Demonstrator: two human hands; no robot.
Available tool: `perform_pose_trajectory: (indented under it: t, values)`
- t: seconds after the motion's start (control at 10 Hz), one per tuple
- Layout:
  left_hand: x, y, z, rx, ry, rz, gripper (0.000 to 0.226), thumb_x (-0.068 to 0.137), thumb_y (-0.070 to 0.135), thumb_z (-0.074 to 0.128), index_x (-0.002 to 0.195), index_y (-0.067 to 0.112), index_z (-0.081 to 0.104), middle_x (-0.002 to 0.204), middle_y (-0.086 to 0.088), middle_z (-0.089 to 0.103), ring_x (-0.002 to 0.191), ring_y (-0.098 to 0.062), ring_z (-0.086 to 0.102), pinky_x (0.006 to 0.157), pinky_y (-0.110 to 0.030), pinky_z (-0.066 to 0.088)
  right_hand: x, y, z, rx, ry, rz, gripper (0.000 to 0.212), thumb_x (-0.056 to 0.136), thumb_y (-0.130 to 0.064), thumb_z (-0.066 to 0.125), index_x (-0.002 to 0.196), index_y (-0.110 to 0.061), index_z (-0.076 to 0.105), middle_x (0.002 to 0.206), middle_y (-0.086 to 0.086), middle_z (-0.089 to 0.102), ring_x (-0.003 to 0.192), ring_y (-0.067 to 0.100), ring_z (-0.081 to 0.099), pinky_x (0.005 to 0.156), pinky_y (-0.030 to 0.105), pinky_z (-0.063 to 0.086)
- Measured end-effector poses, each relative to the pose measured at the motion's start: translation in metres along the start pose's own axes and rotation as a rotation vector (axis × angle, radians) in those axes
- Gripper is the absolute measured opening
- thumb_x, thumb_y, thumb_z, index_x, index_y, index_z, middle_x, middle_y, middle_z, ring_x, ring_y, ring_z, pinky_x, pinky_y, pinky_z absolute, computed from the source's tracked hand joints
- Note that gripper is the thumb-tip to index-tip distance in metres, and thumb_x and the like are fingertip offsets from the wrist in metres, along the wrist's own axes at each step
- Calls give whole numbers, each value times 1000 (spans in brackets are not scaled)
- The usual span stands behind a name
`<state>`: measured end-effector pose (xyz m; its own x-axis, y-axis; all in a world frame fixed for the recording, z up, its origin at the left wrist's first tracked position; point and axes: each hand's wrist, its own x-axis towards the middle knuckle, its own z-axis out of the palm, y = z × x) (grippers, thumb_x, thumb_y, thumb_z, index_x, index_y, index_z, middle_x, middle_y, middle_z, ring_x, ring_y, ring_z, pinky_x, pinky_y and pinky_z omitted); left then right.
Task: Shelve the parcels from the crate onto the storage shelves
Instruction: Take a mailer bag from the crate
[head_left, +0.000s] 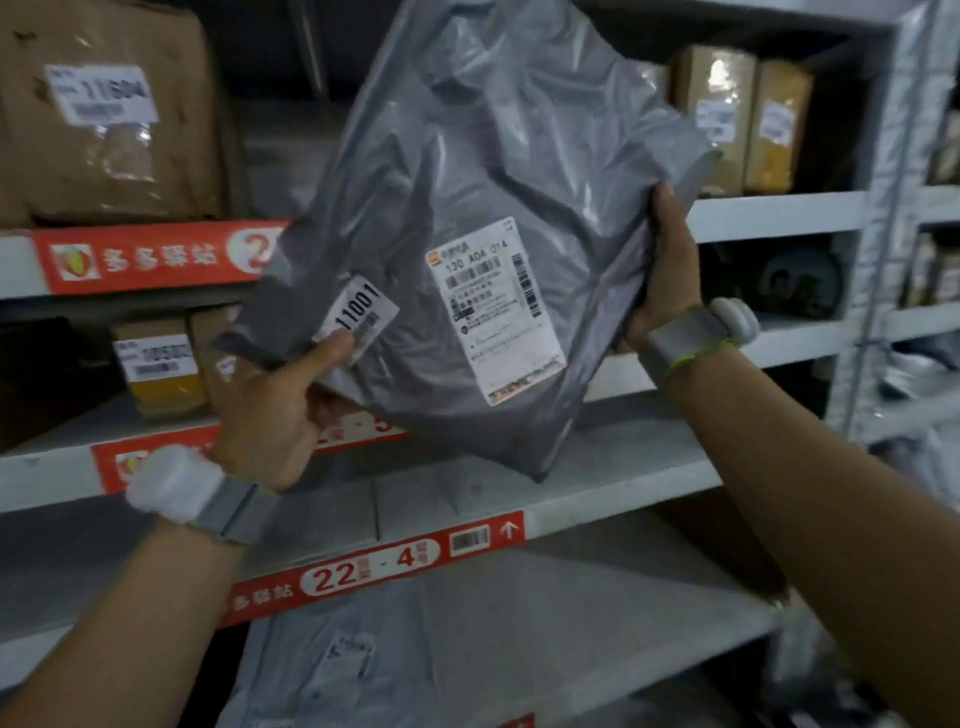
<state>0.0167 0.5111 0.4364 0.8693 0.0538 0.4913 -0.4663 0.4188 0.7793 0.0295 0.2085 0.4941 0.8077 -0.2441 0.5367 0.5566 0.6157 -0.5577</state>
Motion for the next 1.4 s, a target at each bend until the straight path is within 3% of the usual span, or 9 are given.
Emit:
perform_pose_trajectory:
  t: [0.1, 0.3, 0.4, 0.6, 0.7, 0.9, 1.2, 1.3, 1.4]
  values:
    - [-9, -19, 19, 54, -66, -107, 15, 87, 9, 64, 97, 21, 66, 82, 12, 76, 74, -6, 73, 60, -35, 62, -15, -19, -40, -42, 128, -42, 50, 98, -47, 53, 135, -13, 58, 133, 13, 63, 121, 35, 61, 105, 53, 46]
    - [-55, -81, 63, 198, -325, -314, 33, 71, 15, 75, 101, 28, 68, 90, 15, 76, 82, -3, 73, 61, -21, 57, -61, -36, -155, -271, 486, -116, 83, 58, -55, 89, 126, -11, 68, 125, 13, 68, 115, 37, 64, 97, 51, 52]
    - [-81, -110, 81, 201, -498, -459, 26, 86, 4, 66, 104, 22, 68, 98, 4, 77, 79, -18, 75, 62, -37, 62, -92, -42, -221, -424, 716, -120, 85, 42, -69, 88, 110, -19, 76, 112, 5, 74, 106, 30, 69, 94, 46, 55]
    - [-117, -168, 90, 199, -652, -772, 32, 79, 27, 67, 106, 10, 69, 97, -13, 75, 74, -25, 74, 53, -38, 59, -165, -35, -315, -658, 929, 49, 110, 42, -80, 79, 130, -17, 63, 122, 5, 70, 110, 27, 68, 95, 46, 55]
    - [-143, -207, 82, 238, -610, -919, 18, 91, 16, 63, 103, 5, 71, 97, -18, 73, 75, -28, 73, 58, -38, 61, -202, -28, -358, -825, 1057, 228, 137, 29, -96, 61, 141, -17, 50, 138, 4, 58, 126, 24, 57, 105, 42, 48]
    - [-188, -260, 52, 226, -497, -1141, 18, 93, 7, 59, 106, 0, 68, 88, -15, 73, 72, -29, 72, 60, -38, 62, -264, 19, -357, -764, 1237, 377, 82, 83, -59, 66, 142, -5, 47, 141, 10, 53, 128, 29, 53, 98, 34, 46]
    - [-219, -289, -47, 141, 15, -1321, 12, 95, 2, 54, 96, -1, 65, 71, -10, 73, 54, -21, 70, 48, -31, 59, -296, 157, -418, -724, 819, 926, 75, 78, -55, 75, 133, -7, 58, 130, 13, 63, 118, 34, 62, 100, 48, 52]
    - [-220, -286, -80, 93, 133, -1290, 12, 95, 1, 54, 101, -1, 64, 73, -11, 74, 55, -21, 70, 47, -31, 58, -281, 202, -376, -777, 731, 1041, 82, 48, -65, 87, 111, -14, 74, 112, 10, 73, 101, 33, 70, 94, 47, 55]
    - [-212, -287, -115, 79, 266, -1199, 19, 95, 1, 56, 112, 1, 62, 80, -11, 75, 61, -20, 72, 50, -30, 58, -272, 261, -351, -738, 553, 1111, 95, 39, -63, 91, 118, -14, 70, 114, 14, 71, 102, 36, 69, 90, 53, 56]
